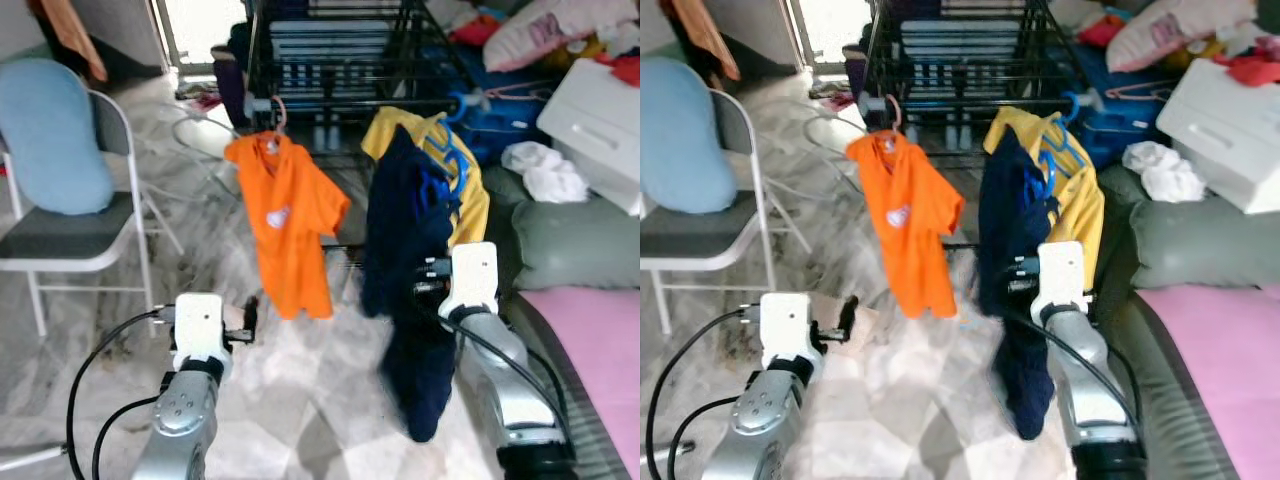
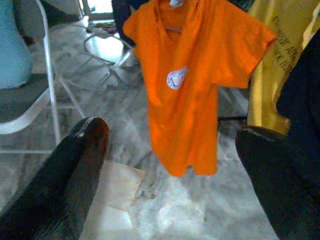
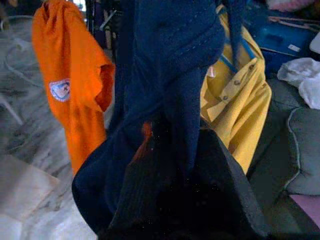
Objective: Hang hanger
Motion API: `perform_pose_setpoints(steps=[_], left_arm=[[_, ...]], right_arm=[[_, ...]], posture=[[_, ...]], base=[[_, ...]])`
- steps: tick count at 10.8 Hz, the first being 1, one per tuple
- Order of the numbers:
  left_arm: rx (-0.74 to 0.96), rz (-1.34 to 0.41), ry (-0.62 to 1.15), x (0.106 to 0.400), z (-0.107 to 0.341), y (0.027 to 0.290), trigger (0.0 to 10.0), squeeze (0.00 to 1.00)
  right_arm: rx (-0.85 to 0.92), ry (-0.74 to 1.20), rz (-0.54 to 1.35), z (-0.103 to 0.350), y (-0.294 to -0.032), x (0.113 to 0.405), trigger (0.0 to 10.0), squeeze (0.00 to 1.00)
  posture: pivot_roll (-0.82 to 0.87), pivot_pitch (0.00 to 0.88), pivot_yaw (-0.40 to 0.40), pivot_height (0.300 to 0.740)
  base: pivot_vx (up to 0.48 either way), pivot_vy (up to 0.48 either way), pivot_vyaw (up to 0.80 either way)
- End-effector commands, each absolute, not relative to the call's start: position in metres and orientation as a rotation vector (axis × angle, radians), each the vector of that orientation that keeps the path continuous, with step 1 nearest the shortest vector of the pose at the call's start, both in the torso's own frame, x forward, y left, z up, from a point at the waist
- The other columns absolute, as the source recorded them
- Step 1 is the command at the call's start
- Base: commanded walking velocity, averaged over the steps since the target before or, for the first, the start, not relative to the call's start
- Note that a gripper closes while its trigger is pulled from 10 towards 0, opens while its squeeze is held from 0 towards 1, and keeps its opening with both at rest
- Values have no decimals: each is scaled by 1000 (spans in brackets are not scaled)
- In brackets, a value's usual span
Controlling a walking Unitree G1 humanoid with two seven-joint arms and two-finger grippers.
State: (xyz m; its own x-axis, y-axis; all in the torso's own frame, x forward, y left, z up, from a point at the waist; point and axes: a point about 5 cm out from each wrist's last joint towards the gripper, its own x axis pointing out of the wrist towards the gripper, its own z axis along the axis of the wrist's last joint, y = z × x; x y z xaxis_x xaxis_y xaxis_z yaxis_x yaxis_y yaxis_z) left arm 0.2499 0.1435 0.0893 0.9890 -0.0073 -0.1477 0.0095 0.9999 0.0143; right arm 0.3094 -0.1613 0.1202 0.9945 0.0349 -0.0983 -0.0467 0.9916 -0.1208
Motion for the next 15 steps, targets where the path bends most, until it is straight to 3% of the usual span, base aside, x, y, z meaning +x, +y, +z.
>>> perform_pose_setpoints(steps=[1,15], left_arm=[[28,-6,141,249,90,145,10000,0],[32,-41,136,244,90,142,10000,0]], right_arm=[[-131,28,55,136,-158,312,10000,0],[-120,50,162,128,-142,309,10000,0]], posture=[[-25,66,-3,740],[-8,73,-11,740]], base=[[0,0,0],[0,0,800]])
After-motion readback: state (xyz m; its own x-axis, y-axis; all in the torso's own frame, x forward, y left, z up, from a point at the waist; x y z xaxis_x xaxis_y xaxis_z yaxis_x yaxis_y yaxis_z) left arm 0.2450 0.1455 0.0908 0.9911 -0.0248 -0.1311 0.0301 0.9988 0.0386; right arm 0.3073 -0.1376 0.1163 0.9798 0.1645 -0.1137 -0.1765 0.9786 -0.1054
